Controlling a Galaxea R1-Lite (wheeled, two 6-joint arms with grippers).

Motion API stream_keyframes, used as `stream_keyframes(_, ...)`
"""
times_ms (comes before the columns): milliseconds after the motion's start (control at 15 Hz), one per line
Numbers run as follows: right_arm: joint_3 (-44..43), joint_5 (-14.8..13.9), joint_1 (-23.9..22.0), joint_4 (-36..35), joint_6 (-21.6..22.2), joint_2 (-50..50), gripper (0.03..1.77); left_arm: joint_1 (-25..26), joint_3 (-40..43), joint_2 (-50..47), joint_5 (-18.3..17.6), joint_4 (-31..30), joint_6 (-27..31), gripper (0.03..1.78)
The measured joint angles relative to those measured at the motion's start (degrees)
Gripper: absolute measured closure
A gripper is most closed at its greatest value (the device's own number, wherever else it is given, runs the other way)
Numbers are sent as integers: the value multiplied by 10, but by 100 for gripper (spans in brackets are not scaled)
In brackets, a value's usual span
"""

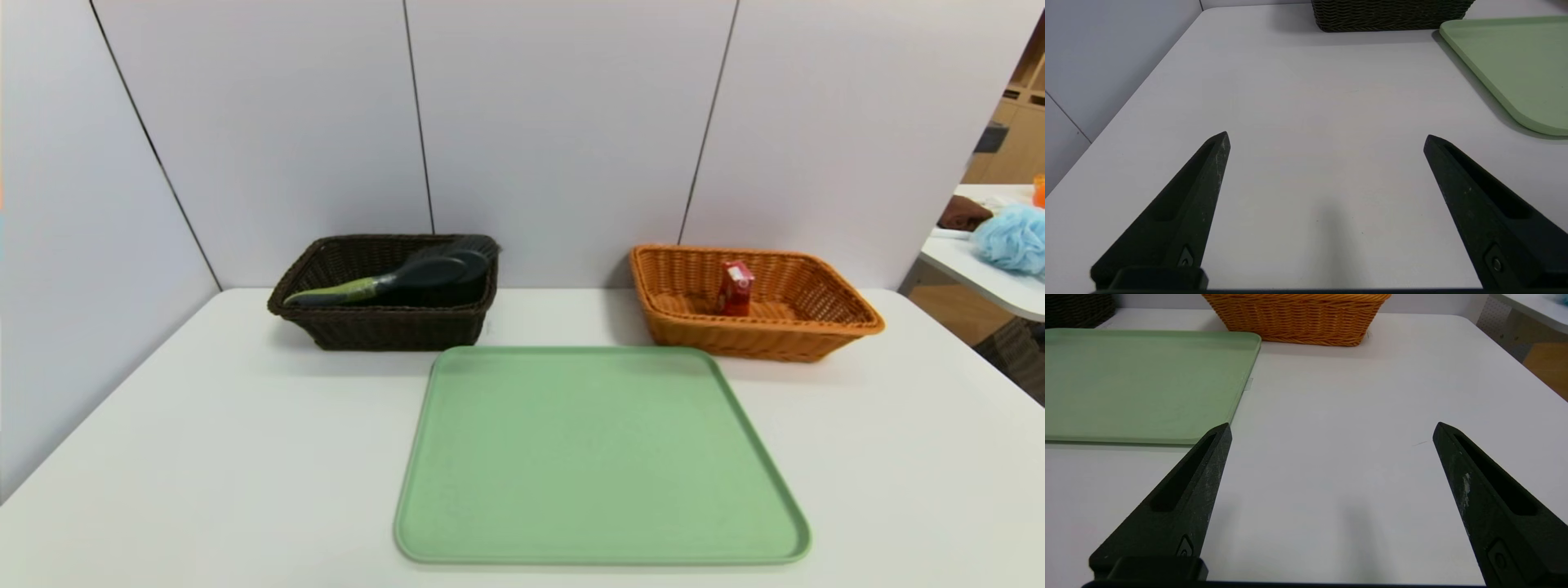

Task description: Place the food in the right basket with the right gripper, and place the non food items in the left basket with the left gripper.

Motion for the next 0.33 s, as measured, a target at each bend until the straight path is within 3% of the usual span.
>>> stream_keyframes(333, -1, 0, 0, -5, 0, 0, 10, 0, 0, 0, 0, 0, 0, 12)
